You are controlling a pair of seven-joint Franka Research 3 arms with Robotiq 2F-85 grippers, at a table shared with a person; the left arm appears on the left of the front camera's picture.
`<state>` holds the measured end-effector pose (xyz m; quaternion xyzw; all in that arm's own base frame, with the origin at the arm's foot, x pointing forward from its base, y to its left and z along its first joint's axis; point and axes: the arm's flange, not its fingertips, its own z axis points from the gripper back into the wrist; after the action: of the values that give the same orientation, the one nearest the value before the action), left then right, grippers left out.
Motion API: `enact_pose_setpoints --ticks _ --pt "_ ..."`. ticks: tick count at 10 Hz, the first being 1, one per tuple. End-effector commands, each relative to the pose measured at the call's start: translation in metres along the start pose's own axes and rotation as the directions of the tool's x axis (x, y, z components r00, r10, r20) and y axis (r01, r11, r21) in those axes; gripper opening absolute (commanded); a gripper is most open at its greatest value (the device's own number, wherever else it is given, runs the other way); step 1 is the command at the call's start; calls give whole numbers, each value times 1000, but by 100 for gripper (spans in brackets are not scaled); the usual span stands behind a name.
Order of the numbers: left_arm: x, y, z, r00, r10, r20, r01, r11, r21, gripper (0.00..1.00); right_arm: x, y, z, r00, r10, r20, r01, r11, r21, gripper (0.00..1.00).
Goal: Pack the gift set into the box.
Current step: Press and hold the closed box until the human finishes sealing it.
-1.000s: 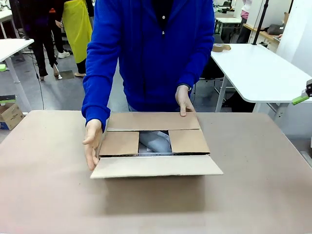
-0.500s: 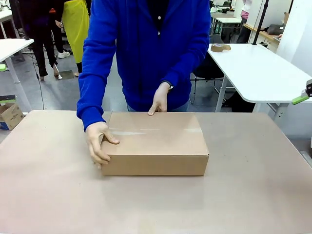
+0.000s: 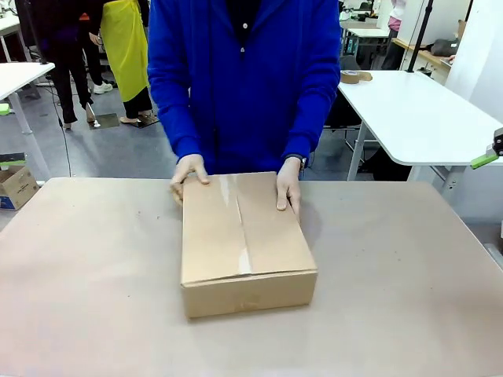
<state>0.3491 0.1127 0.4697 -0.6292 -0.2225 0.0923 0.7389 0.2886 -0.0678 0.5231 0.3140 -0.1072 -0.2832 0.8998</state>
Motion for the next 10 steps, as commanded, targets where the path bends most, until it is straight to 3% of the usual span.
enact_pose_setpoints --ticks 1,10 --pt "-2 -2 2 1000 0 -5 0 1000 -3 100 1 -2 -2 1000 11 5 -11 1000 26 100" --pt "-2 -2 2 1000 0 -5 0 1000 -3 100 0 0 0 1000 0 0 0 1000 0 100"
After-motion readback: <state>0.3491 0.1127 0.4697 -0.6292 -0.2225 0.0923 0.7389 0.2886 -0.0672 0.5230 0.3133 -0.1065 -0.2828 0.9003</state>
